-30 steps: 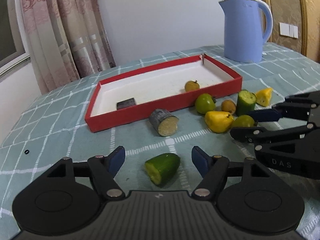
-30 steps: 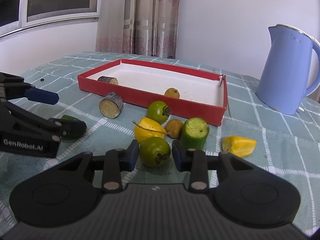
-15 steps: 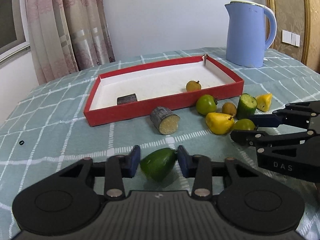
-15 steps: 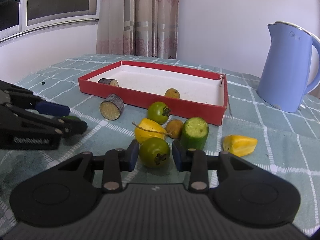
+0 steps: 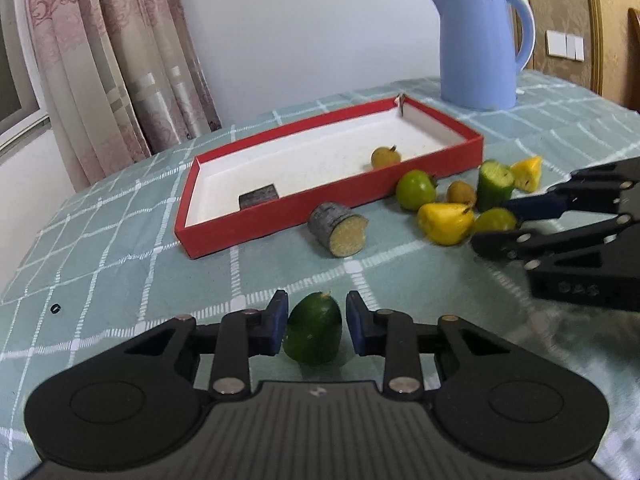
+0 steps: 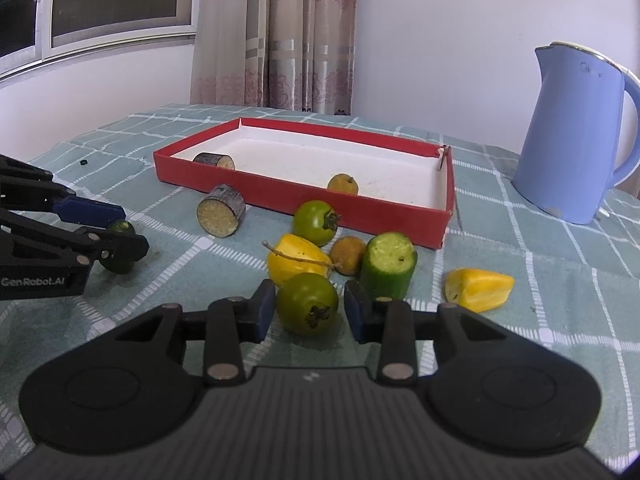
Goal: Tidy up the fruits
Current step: 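Lift the lime with the left gripper while the right gripper closes on a green tomato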
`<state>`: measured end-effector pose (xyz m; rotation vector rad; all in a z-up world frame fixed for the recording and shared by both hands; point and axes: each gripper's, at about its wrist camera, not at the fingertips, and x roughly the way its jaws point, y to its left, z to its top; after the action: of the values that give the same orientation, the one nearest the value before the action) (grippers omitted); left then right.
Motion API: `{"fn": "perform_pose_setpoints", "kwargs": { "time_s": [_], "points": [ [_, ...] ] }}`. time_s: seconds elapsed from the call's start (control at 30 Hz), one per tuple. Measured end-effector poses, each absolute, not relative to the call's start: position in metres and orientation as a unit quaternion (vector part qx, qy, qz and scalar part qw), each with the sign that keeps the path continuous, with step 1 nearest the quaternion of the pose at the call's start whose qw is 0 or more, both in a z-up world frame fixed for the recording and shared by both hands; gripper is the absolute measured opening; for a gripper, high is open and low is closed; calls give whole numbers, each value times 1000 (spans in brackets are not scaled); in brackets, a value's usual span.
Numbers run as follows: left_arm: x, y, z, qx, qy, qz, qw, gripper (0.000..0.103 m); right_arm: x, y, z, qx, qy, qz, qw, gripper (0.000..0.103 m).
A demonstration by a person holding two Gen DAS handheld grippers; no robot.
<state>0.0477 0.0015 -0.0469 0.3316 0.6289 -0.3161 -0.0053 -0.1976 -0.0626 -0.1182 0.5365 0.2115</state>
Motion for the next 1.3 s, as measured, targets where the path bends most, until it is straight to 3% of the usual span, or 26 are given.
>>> {"fn": "perform_pose_setpoints", "kwargs": {
  "time_s": [1.03, 1.3],
  "points": [
    [43, 34, -45, 104, 327, -184, 921, 28, -5, -198, -63, -57, 264, 103, 957, 36],
    [43, 28, -49, 128, 329, -172, 920, 29, -6, -200, -62, -58, 262, 101, 958, 40]
  ]
}}
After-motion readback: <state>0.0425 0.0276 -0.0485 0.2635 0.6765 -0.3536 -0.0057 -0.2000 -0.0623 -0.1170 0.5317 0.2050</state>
